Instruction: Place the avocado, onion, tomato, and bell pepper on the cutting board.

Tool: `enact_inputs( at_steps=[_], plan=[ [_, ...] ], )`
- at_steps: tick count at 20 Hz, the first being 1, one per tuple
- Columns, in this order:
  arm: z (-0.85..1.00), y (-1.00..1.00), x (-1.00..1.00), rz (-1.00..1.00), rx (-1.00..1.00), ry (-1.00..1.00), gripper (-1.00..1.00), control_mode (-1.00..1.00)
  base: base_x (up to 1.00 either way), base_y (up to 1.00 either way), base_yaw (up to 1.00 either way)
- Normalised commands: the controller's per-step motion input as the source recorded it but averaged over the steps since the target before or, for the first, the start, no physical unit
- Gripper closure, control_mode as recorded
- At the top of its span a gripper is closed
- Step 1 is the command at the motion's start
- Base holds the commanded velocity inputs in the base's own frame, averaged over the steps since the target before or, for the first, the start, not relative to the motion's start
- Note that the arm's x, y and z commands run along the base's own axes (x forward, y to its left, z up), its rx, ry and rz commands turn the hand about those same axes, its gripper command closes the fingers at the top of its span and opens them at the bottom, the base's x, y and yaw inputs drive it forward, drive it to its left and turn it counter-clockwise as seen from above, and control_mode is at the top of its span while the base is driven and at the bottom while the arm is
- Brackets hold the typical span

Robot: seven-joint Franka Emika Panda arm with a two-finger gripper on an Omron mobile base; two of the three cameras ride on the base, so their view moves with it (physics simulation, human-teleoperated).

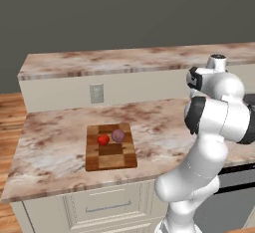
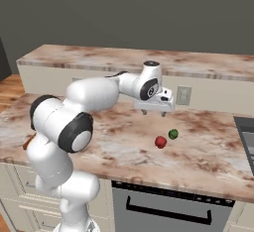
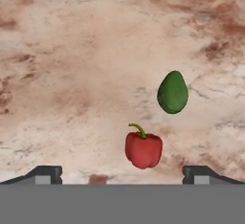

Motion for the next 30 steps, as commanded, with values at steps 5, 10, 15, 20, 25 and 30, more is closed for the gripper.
enact_inputs(
  at_steps=[5,10,15,20,25,30],
  plan=[
    [-0.17,-0.20,0.13,-0.03,0.06,0.01,-1.00,-1.00,0.00,0.00,0.00],
    [-0.17,-0.22,0.03,-0.06,0.07,0.01,-1.00,-1.00,0.00,0.00,0.00],
    [-0.22,-0.20,0.05,-0.07,0.06,0.04,-1.00,-1.00,0.00,0.00,0.00],
    [-0.20,-0.18,0.04,-0.06,0.06,0.04,-1.00,-1.00,0.00,0.00,0.00],
    [-0.27,-0.11,0.01,-0.06,0.06,0.06,-1.00,-1.00,0.00,0.00,0.00],
    [-0.37,-0.03,0.05,-0.07,0.05,0.10,-1.00,-1.00,0.00,0.00,0.00]
  ],
)
